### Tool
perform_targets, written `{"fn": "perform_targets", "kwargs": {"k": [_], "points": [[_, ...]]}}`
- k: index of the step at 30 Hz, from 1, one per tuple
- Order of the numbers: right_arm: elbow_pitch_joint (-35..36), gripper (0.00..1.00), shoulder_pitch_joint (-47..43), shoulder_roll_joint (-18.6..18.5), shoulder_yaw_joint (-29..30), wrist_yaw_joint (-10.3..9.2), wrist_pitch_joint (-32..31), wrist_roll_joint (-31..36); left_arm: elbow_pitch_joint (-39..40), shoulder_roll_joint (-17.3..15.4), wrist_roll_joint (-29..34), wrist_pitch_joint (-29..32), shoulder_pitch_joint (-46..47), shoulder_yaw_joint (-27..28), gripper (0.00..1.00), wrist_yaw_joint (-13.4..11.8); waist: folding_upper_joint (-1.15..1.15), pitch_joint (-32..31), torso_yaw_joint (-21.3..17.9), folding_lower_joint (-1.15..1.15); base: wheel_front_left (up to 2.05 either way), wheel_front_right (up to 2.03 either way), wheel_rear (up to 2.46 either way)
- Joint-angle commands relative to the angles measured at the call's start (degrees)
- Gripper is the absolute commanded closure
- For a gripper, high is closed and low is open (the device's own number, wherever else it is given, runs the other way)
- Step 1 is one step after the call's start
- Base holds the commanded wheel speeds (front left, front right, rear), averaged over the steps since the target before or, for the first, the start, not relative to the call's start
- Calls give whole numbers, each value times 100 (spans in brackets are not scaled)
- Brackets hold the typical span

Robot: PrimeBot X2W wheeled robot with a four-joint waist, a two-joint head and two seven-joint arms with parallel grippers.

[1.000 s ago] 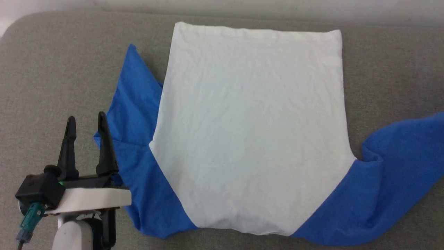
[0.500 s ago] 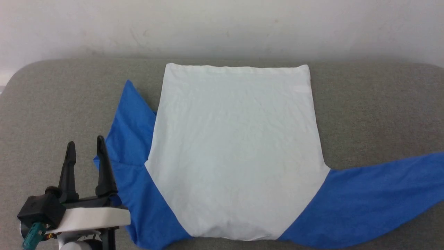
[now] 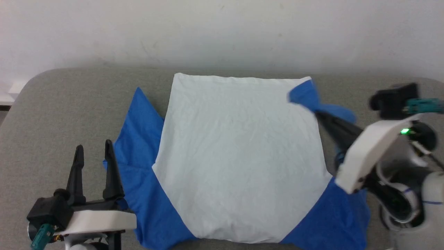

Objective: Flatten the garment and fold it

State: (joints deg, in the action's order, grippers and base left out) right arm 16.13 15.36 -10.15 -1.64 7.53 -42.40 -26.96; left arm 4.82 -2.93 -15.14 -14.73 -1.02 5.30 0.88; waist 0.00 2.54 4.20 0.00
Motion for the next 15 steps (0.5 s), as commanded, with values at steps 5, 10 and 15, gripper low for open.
{"fn": "perform_targets", "kwargs": {"k": [5,10,15], "points": [[-703,100,360,369,-1245,-4,267,-107,-65,5,16,-27,-8,-98,0,51,0,-4,207,0,0,0,0],[-1640,100,715,629,-2002,-4,764,-148,-115,5,-16,-27,39,-220,0,57,0,95,473,0,0,0,0],[-2594,100,1145,715,-2571,-4,1182,-147,-149,5,-47,-27,77,-295,0,45,0,280,666,0,0,0,0]]}}
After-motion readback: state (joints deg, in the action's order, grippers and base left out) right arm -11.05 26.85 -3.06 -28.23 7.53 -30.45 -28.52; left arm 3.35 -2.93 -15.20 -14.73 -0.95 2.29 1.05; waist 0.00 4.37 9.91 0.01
